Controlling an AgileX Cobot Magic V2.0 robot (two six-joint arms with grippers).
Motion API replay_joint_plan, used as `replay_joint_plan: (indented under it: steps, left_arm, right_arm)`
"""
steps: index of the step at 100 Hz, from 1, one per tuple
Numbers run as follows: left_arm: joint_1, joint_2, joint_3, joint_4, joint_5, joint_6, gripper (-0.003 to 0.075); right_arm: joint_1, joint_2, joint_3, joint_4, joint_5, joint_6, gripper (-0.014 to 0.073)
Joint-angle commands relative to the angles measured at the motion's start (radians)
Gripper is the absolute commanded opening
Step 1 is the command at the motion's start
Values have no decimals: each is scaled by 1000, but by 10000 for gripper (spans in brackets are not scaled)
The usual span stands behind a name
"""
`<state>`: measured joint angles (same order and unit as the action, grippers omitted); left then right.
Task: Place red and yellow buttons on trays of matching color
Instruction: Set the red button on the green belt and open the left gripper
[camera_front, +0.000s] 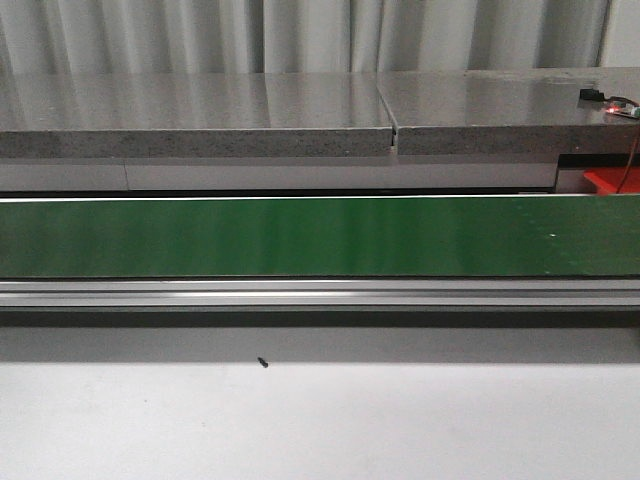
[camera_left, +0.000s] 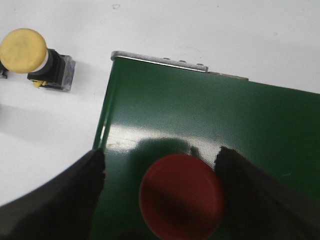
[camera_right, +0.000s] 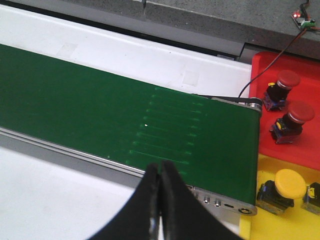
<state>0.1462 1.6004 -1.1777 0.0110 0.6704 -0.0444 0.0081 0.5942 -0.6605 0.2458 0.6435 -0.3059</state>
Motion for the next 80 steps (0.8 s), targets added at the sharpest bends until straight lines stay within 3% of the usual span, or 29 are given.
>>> replay_joint_plan:
  steps: [1, 21, 46, 80]
  left_arm:
    - [-7, -43, -28, -11, -53, -11, 584]
    - [-7, -45, -33, -80, -53, 14, 603]
    - [-7, -45, -99, -338, -36, 178, 603]
    - [12, -45, -197, -346, -33, 176, 601]
  right_arm:
    - [3, -1, -24, 5, -63, -10, -69]
    - [3, -1, -24, 5, -63, -10, -69]
    - [3, -1, -24, 5, -63, -10, -69]
    - [3, -1, -24, 5, -63, -10, -69]
